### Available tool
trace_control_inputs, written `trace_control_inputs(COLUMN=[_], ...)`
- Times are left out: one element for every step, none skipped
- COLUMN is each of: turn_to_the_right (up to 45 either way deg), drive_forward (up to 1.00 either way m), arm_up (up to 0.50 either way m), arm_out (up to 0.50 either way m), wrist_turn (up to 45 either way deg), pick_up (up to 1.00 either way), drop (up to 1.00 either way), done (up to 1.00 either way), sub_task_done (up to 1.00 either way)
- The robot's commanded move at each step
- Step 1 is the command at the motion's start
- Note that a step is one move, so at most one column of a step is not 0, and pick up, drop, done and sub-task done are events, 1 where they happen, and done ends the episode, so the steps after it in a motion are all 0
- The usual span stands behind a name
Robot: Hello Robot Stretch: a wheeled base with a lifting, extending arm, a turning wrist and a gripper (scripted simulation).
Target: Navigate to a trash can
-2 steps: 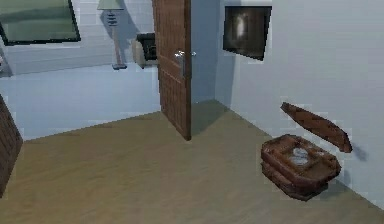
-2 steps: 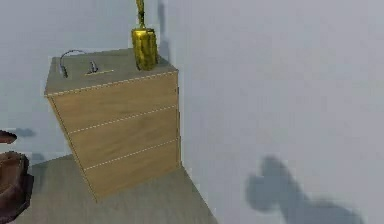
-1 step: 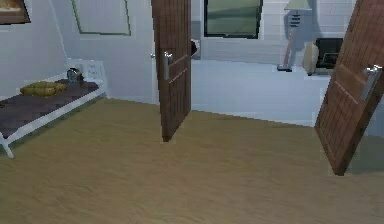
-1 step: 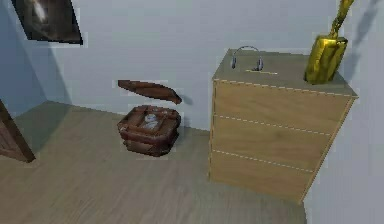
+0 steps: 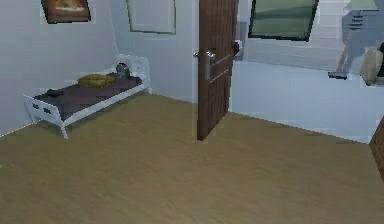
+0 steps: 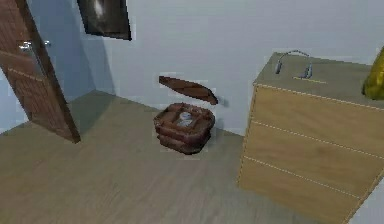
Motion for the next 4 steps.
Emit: trace_control_inputs(turn_to_the_right=[0.0,-45.0,-15.0,0.0], drive_forward=[0.6,0.0,0.0,1.0], arm_up=[0.0,0.0,0.0,0.0], arm_out=[0.0,0.0,0.0,0.0], wrist_turn=[0.0,0.0,0.0,0.0], pick_up=[0.0,0.0,0.0,0.0], drop=[0.0,0.0,0.0,0.0], done=[0.0,0.0,0.0,0.0], sub_task_done=[0.0,0.0,0.0,0.0])
